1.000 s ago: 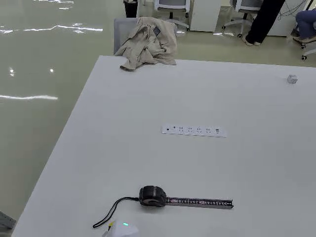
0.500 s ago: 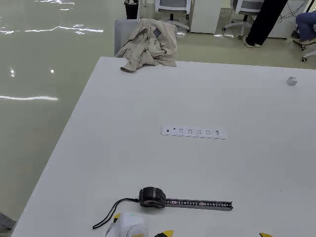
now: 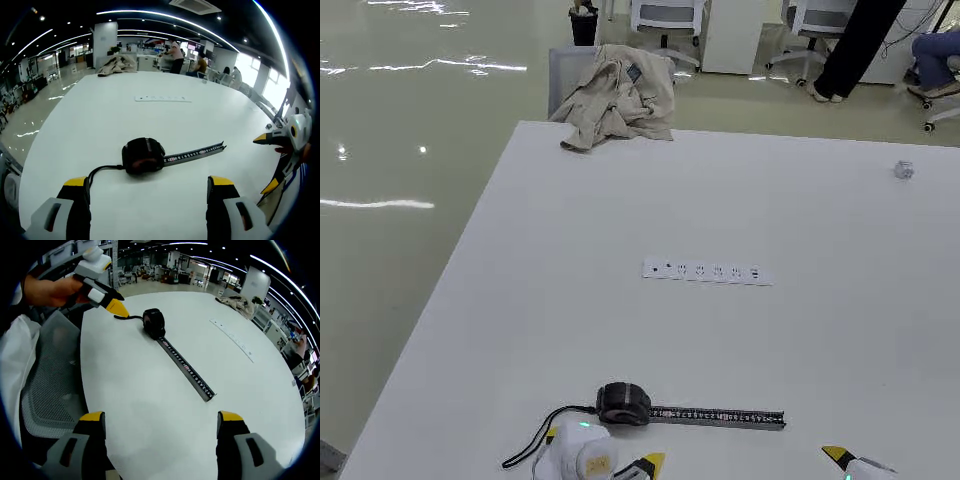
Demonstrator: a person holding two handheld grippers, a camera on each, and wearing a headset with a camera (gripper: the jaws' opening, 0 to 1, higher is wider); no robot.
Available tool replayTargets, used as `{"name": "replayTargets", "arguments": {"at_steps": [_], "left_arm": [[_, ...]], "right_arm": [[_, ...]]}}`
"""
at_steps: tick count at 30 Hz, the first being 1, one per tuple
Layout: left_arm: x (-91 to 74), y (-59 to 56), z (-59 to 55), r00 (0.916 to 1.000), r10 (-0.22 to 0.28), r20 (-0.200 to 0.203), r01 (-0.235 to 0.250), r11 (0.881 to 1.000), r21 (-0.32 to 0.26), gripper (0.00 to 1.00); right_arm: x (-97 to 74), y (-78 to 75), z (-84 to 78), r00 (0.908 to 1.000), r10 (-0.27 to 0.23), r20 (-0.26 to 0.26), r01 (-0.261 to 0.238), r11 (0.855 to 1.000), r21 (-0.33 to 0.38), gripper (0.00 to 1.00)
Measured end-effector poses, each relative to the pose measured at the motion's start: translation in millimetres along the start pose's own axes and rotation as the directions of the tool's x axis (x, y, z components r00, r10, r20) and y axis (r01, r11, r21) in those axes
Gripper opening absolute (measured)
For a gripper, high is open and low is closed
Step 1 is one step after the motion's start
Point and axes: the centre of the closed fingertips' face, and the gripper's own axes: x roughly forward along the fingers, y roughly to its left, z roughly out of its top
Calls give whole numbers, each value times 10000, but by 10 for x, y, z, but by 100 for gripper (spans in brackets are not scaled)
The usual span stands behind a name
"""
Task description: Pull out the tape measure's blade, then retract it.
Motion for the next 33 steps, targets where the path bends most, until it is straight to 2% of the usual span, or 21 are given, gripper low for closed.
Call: {"name": "replayTargets", "arguments": {"at_steps": [5, 8, 16, 23, 33], "left_arm": [[66, 20, 22, 10000, 63, -8, -63, 9997, -227, 93], [107, -8, 25, 10000, 17, -85, -20, 9996, -287, 93], [220, -6, 33, 9996, 229, -136, -235, 9987, -445, 92], [332, -35, 27, 9994, 241, -256, -255, 9981, -563, 92], [463, -5, 26, 9982, 400, -449, -429, 9969, -660, 91]], "right_arm": [[99, -44, 16, 9994, 268, -224, -276, 9990, -357, 94], [155, -76, 30, 9985, 435, -343, -451, 9978, -488, 94], [268, -173, 52, 9939, 875, -666, -943, 9898, -1070, 94], [343, -331, 38, 9911, 1035, -833, -1137, 9851, -1291, 92], [458, -440, 6, 9856, 1288, -1097, -1446, 9778, -1513, 91]]}}
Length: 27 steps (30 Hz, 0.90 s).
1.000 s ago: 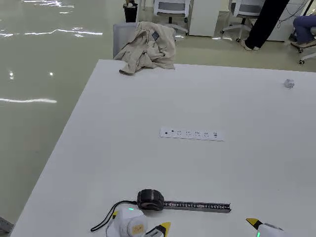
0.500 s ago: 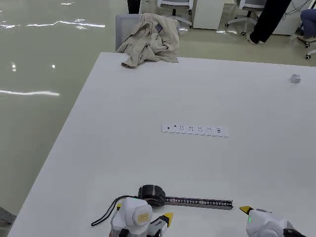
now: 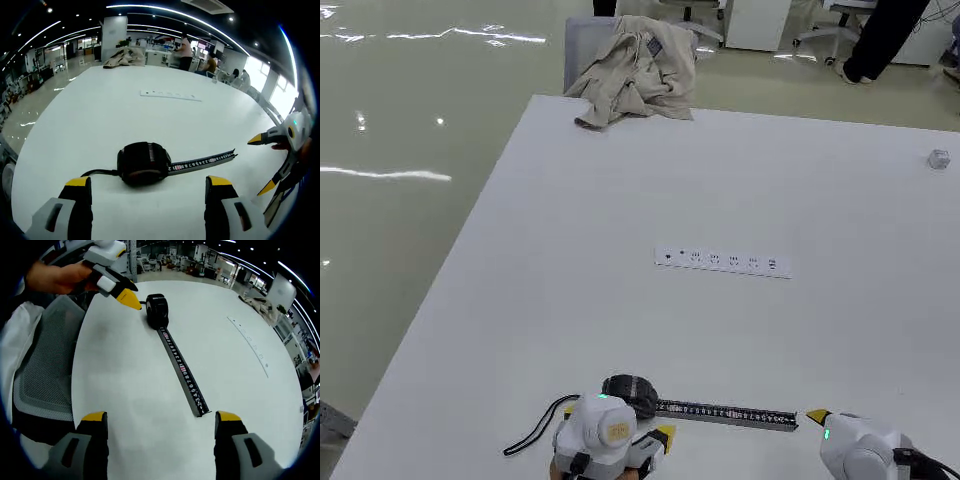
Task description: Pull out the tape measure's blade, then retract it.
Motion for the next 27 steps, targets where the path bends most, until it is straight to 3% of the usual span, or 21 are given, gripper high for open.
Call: {"name": "replayTargets", "arguments": {"at_steps": [27], "left_arm": [[212, 58, 23, 9997, 246, -96, -248, 9994, -251, 89]], "right_arm": [[271, -296, -7, 9974, 636, -345, -654, 9964, -540, 87]]}}
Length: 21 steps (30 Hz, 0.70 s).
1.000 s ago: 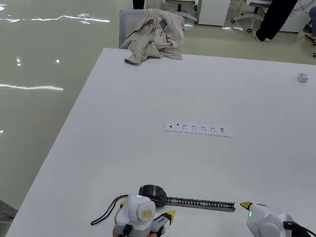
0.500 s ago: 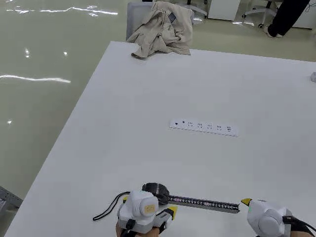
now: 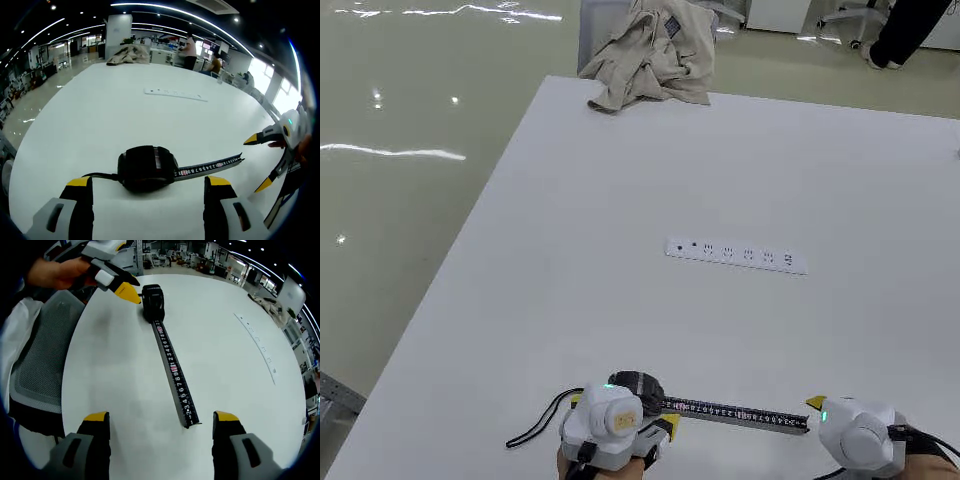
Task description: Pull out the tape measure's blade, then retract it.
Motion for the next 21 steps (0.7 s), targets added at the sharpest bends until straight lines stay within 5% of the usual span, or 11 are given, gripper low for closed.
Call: {"name": "replayTargets", "arguments": {"at_steps": [21], "left_arm": [[176, 10, -2, 9997, 145, -173, -148, 9998, -167, 86]], "right_arm": [[224, -289, -119, 9993, 252, -261, -250, 9996, 99, 80]]}}
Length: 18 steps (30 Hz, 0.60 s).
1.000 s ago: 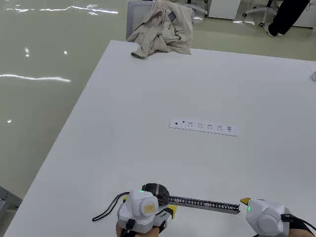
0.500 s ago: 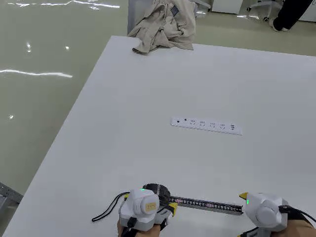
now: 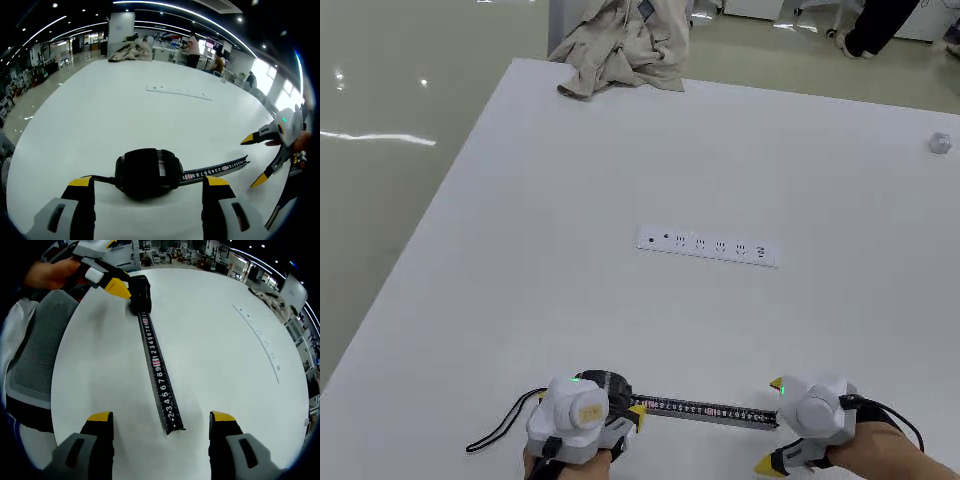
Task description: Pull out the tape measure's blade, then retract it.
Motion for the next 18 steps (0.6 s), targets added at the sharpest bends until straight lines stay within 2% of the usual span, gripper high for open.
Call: {"name": "replayTargets", "arguments": {"at_steps": [9, 18], "left_arm": [[58, 21, 15, 9999, 70, -73, -69, 10000, 25, 85], [121, 18, 11, 9998, 168, -104, -168, 9999, -11, 83]], "right_arm": [[39, -64, -110, 9999, 85, -132, -87, 9999, -81, 71], [48, -76, -140, 9997, 211, -130, -216, 9990, -387, 59]]}}
